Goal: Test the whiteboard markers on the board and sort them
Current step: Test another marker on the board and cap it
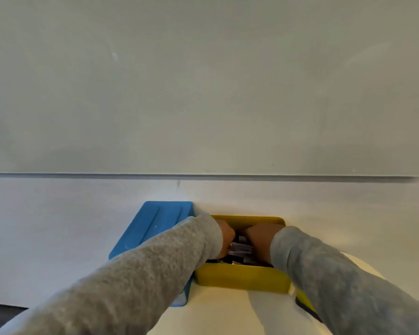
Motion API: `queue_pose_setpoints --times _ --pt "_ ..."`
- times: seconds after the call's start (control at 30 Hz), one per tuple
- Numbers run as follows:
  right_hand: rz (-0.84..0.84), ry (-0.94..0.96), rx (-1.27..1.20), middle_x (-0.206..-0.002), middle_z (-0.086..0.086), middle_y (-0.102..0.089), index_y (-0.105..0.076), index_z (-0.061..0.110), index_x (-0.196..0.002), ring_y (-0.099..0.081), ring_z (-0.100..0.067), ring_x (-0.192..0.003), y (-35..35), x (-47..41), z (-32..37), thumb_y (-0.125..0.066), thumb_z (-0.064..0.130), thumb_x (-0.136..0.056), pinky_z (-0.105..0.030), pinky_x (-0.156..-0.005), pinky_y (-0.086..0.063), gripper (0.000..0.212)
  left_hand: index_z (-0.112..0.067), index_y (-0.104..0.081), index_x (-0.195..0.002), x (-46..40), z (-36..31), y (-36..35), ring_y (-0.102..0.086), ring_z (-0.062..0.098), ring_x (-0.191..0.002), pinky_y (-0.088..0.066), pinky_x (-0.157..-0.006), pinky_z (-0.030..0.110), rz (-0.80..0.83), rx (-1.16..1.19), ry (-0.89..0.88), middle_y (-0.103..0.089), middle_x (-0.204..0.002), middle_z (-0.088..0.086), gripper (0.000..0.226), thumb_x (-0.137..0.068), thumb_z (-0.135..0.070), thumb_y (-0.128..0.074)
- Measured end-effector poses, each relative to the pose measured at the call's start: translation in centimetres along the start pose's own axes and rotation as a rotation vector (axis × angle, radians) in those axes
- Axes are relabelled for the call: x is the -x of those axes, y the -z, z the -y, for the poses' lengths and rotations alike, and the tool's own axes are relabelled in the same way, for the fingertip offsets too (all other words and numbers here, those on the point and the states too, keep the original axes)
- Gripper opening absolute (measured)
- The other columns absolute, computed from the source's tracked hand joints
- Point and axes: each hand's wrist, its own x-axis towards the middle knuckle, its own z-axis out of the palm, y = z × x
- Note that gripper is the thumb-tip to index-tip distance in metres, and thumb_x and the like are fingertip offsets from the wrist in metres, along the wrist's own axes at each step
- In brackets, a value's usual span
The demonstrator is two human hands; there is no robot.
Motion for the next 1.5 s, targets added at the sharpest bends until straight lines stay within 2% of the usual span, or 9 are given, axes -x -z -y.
queue_pose_setpoints --times 0.1,0.27,0.4,0.6,0.7,0.83,0.97,1.13,1.5 --pt "0.011 0.056 0.053 -0.117 -0.009 -0.065 -0.060 0.016 -0.119 -0.064 -0.028 -0.105 2.1 1.6 -0.8 -0.052 0.027 -0.100 -0.036 -0.088 -0.052 0.023 -0.020 -0.060 -0.124 0.3 0.0 0.7 -0.062 0.024 -0.097 -0.053 -0.086 0.039 -0.042 0.068 -0.035 -0.065 -0.114 0.004 0.029 -0.100 -0.033 -0.050" --pt "-0.170 0.122 -0.084 -0.102 -0.005 -0.062 -0.055 0.024 -0.109 -0.060 -0.022 -0.087 5.0 5.1 -2.9 -0.049 0.031 -0.103 -0.034 -0.076 -0.049 0.011 -0.015 -0.055 -0.127 2.0 0.4 2.8 -0.054 0.020 -0.083 -0.043 -0.075 0.033 -0.156 0.143 -0.089 -0.057 -0.098 0.004 0.033 -0.106 -0.036 -0.040" --pt "-0.316 0.195 -0.338 -0.090 0.004 -0.062 -0.062 0.028 -0.100 -0.059 -0.010 -0.076 6.2 7.6 -4.9 -0.059 0.028 -0.099 -0.025 -0.067 -0.048 0.004 -0.022 -0.057 -0.119 3.8 1.3 3.7 -0.059 0.020 -0.081 -0.050 -0.076 0.036 -0.292 0.171 -0.143 -0.060 -0.094 0.001 0.032 -0.105 -0.045 -0.039" --pt "-0.381 0.253 -1.441 -0.070 -0.005 -0.057 -0.071 0.003 -0.102 -0.050 -0.015 -0.060 8.3 10.6 -4.4 -0.063 0.013 -0.096 -0.025 -0.054 -0.041 0.014 -0.023 -0.056 -0.102 7.2 1.4 5.3 -0.052 0.015 -0.062 -0.045 -0.062 0.035 -0.653 0.455 -0.219 -0.056 -0.073 -0.004 0.032 -0.104 -0.047 -0.035" --pt "-0.355 0.285 -1.674 -0.071 -0.004 -0.056 -0.071 0.007 -0.100 -0.049 -0.014 -0.060 8.7 11.1 -2.5 -0.064 0.022 -0.096 -0.023 -0.055 -0.041 0.017 -0.025 -0.056 -0.107 8.1 -0.1 6.4 -0.054 0.015 -0.060 -0.047 -0.059 0.035 -0.794 0.551 -0.248 -0.060 -0.074 -0.003 0.028 -0.104 -0.045 -0.037" --pt "-0.518 0.276 -1.753 -0.070 -0.003 -0.055 -0.073 0.010 -0.093 -0.048 -0.013 -0.058 9.8 11.8 -1.9 -0.063 0.030 -0.097 -0.023 -0.053 -0.039 0.023 -0.028 -0.052 -0.101 9.1 -1.4 7.7 -0.047 0.010 -0.053 -0.038 -0.051 0.024 -0.955 0.755 -0.248 -0.054 -0.065 -0.007 0.017 -0.103 -0.042 -0.043" --pt "-0.580 0.281 -1.749 -0.067 -0.001 -0.055 -0.074 0.011 -0.090 -0.047 -0.012 -0.057 10.7 13.1 -2.1 -0.063 0.032 -0.097 -0.021 -0.050 -0.040 0.025 -0.030 -0.044 -0.091 10.7 -1.8 8.1 -0.049 0.015 -0.054 -0.042 -0.053 0.035 -1.015 0.608 -0.217 -0.052 -0.065 -0.005 0.022 -0.103 -0.046 -0.038" --pt "-0.603 0.282 -1.750 -0.067 -0.001 -0.054 -0.074 0.012 -0.087 -0.046 -0.012 -0.055 11.5 13.7 -1.6 -0.061 0.033 -0.099 -0.022 -0.050 -0.038 0.027 -0.028 -0.044 -0.090 12.0 -2.0 8.7 -0.052 0.017 -0.055 -0.042 -0.051 0.033 -1.076 0.491 -0.120 -0.054 -0.065 -0.005 0.031 -0.100 -0.054 -0.031" --pt "-0.635 0.363 -1.689 -0.060 -0.002 -0.050 -0.069 0.009 -0.084 -0.043 -0.013 -0.051 13.4 13.6 -1.4 -0.059 0.030 -0.100 -0.023 -0.048 -0.037 0.029 -0.025 -0.049 -0.080 13.3 -3.1 9.1 -0.051 0.019 -0.056 -0.046 -0.057 0.042 -1.107 0.719 -0.133 -0.054 -0.065 -0.001 0.048 -0.092 -0.064 -0.022"
